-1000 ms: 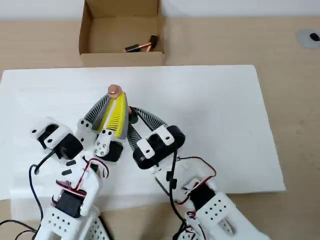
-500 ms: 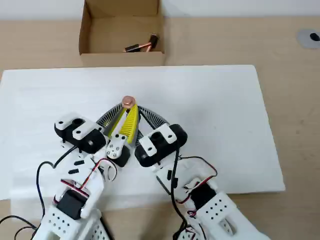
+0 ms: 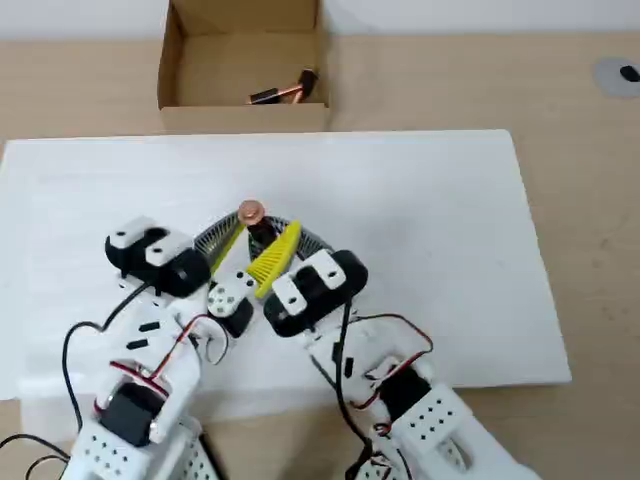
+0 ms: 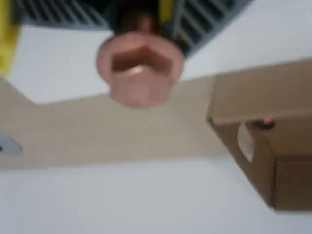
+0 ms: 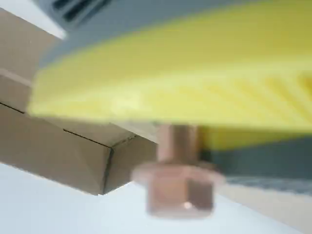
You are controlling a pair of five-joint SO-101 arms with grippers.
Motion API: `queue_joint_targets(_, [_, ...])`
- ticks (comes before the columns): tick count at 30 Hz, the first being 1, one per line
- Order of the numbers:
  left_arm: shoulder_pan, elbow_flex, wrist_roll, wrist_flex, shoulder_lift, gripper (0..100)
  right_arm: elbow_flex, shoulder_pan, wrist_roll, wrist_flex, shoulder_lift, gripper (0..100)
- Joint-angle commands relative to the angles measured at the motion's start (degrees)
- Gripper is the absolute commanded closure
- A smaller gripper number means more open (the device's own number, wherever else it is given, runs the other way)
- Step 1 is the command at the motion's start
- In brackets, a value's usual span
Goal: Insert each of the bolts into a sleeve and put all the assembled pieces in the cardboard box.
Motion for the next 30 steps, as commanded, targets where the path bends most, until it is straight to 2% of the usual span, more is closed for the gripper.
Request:
queue_joint_targets(1, [0.09, -2.73, 2.37, 8.26, 0.13, 74, 0.04, -0.75, 0.35, -0.44, -1.10, 98.9])
queue_joint_targets(5, [-0.97, -5.45, 2.20, 12.31, 0.13, 73, 0.04, -0.75, 0.35, -0.44, -1.10, 98.9])
queue_joint_targets(8, [-5.19, -6.59, 1.76, 12.40, 0.13, 73, 0.04, -0.75, 0.35, 0.00, -1.01, 98.9])
queue_joint_targets(12, [-12.22, -6.15, -3.87, 12.57, 0.13, 70, -2.15, -0.75, 0.26, 4.04, -1.10, 98.9])
queue_joint_targets(16, [-17.93, -6.59, -6.33, 12.48, 0.13, 69, -3.47, -0.22, 0.26, 4.31, -1.10, 98.9])
queue_joint_targets(21, [-23.21, -6.77, -5.71, 12.48, 0.13, 69, -4.00, 1.98, 0.44, 4.66, -0.92, 98.9])
queue_joint_targets(24, [-26.81, -8.62, -0.09, 12.92, 0.13, 70, -5.14, 3.91, 0.44, 8.18, -0.22, 98.9])
queue_joint_targets(30, [-27.69, -18.29, 2.64, 25.58, 0.13, 69, -10.07, 5.23, 0.44, 8.62, 4.35, 98.9])
